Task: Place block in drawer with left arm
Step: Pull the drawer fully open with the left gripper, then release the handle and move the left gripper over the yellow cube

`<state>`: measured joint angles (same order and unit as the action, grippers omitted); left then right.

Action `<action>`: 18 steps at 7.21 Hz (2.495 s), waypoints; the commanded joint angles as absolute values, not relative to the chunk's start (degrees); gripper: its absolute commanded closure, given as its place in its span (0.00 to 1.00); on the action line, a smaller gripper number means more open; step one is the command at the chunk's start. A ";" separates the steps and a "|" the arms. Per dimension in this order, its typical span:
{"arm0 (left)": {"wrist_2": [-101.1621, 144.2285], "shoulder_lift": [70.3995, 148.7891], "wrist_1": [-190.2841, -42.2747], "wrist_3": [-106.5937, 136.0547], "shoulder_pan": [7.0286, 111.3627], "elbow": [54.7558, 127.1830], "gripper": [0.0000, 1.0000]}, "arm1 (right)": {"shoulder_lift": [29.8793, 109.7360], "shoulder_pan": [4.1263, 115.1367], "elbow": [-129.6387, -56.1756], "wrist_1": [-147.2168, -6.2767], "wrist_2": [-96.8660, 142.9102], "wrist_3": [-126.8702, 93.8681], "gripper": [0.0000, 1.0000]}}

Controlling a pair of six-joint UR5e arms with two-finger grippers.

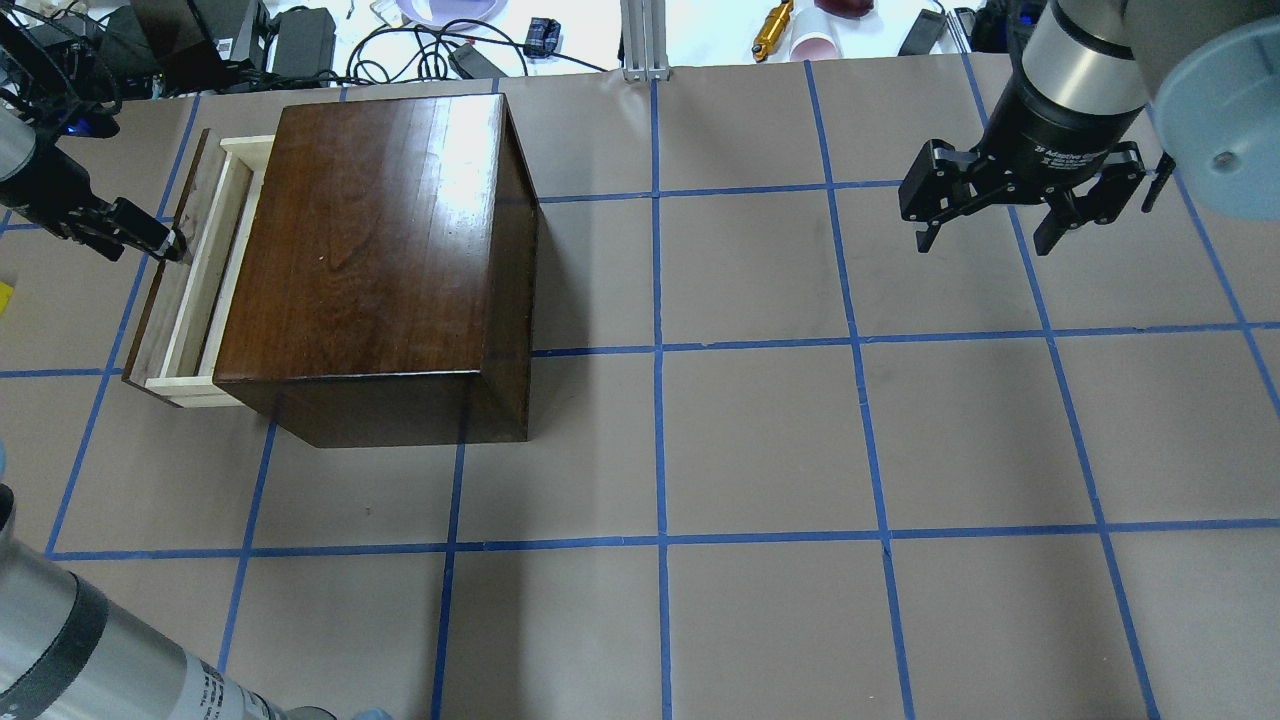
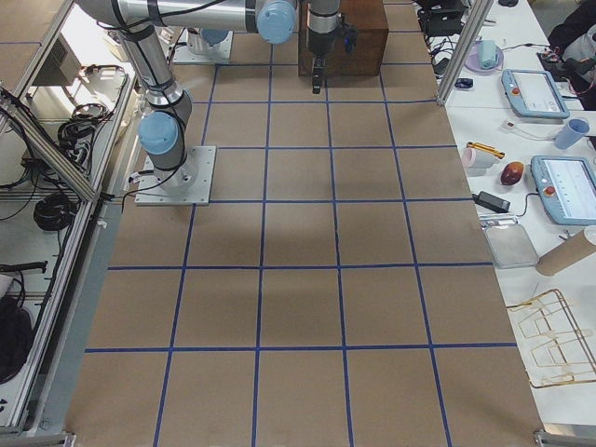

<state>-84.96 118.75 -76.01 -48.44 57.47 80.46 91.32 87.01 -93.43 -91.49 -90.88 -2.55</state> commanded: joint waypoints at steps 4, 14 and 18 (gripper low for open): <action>-85.34 119.44 -75.94 -50.70 56.17 79.63 0.00 | 91.32 87.01 -93.43 -91.49 -90.88 -2.55 0.00; -85.34 120.06 -76.11 -52.29 55.37 78.57 0.00 | 91.32 87.01 -93.43 -91.49 -90.88 -2.55 0.00; -85.43 117.69 -78.40 -51.50 55.46 78.31 0.00 | 91.32 87.01 -93.43 -91.49 -90.88 -2.55 0.00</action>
